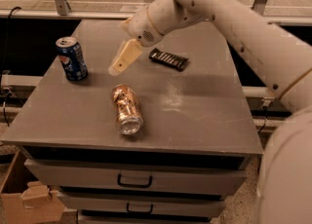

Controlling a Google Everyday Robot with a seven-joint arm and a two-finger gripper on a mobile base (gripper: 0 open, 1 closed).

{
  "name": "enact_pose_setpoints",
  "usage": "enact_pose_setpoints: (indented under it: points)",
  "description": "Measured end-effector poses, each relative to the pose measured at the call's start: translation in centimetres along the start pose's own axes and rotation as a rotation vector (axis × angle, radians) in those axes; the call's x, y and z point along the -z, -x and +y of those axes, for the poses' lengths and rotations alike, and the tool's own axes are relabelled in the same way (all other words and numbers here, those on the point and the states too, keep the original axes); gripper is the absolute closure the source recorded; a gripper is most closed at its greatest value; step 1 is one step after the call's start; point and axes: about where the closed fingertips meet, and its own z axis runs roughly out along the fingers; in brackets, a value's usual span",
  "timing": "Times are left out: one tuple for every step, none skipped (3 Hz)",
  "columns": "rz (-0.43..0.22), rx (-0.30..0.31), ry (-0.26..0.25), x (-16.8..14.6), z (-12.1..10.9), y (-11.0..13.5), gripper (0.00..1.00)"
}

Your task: Knock pepsi can over

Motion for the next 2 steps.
enact_pose_setpoints:
  points:
    - [-0.111,-0.062,0.035,-4.9,-1.1,1.6,0.00]
    - [-0.184,-0.156,0.081,-8.3,-0.5,2.9,0.00]
